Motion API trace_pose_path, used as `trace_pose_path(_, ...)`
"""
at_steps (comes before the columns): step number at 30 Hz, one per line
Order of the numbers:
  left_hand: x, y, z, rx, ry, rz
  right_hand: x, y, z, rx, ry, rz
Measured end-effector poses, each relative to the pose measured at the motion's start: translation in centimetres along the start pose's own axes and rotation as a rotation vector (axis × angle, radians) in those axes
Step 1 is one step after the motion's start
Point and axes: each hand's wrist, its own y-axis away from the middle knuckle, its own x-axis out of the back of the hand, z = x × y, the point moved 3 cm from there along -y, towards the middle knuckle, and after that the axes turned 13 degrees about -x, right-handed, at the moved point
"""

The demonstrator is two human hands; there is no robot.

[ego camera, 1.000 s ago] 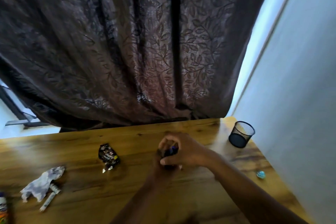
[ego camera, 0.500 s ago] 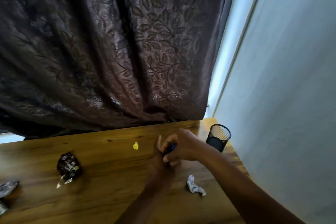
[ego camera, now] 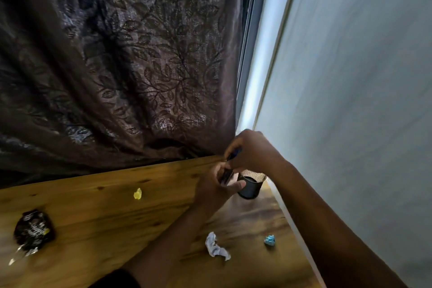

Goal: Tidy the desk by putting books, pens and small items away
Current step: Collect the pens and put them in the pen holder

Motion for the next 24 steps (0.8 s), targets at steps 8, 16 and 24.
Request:
trace_pose_path(8, -3.4, -1.6, 0.0, -0.009, -0.171, -0.134, 3.5, -3.2, 5.0, -0.202, 0.057, 0.238)
trace_pose_path(16, -6.2, -3.6, -0.2, -0.038, -0.307, -0.242, -0.1, -5.2, 7.0, -0.232, 0.07, 0.186)
trace_pose_path(24, -6.5, -4.4, -0.9, -0.032, -0.398, -0.193, -3.3, -6.2, 8.1, -0.233, 0.09, 0.115)
